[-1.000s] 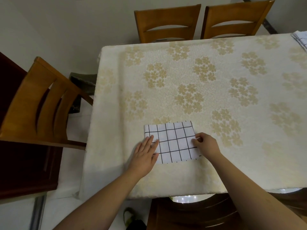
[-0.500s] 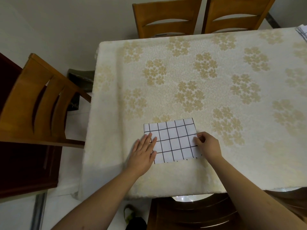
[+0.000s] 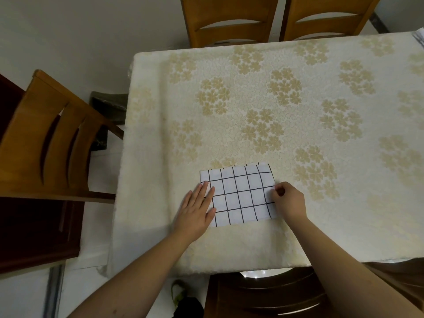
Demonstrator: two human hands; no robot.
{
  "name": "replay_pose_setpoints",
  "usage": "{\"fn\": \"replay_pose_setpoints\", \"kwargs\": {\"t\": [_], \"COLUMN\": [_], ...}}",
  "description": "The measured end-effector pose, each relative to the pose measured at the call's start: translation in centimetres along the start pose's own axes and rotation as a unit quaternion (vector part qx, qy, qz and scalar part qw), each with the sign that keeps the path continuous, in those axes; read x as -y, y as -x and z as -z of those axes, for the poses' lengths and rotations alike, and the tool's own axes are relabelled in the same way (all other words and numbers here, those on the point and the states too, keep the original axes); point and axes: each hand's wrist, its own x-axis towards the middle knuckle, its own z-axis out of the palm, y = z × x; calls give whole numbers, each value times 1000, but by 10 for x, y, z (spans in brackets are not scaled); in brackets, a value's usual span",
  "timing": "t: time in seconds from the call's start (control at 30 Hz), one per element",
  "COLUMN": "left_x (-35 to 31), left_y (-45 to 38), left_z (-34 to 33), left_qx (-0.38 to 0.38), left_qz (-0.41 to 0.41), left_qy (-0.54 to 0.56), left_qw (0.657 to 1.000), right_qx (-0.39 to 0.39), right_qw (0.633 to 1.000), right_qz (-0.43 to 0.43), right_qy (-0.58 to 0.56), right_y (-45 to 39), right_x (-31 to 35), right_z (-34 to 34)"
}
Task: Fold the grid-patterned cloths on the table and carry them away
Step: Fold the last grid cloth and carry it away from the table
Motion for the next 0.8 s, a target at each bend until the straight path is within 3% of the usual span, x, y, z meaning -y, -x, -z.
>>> {"fn": "replay_pose_setpoints", "kwargs": {"t": [0.6,0.73,0.8], "left_x": [-3,-8,-14], "left_y": [-2,-7,-11], "left_z": [5,12,13], "left_qx": [11,-10,-21], "left_qz": [17,18,14], "left_qy": [1,19,22], "left_qw": [1000,1000,999], "right_qx": [-75,-160,-159], "right_qw": [997,976,962], "right_qz": [30,111,186], "right_qy": [-12,97,119], "right_y": [-3,3,10], "right_x": [-16,-14,-8], "right_z": [-18,-27,-35]}}
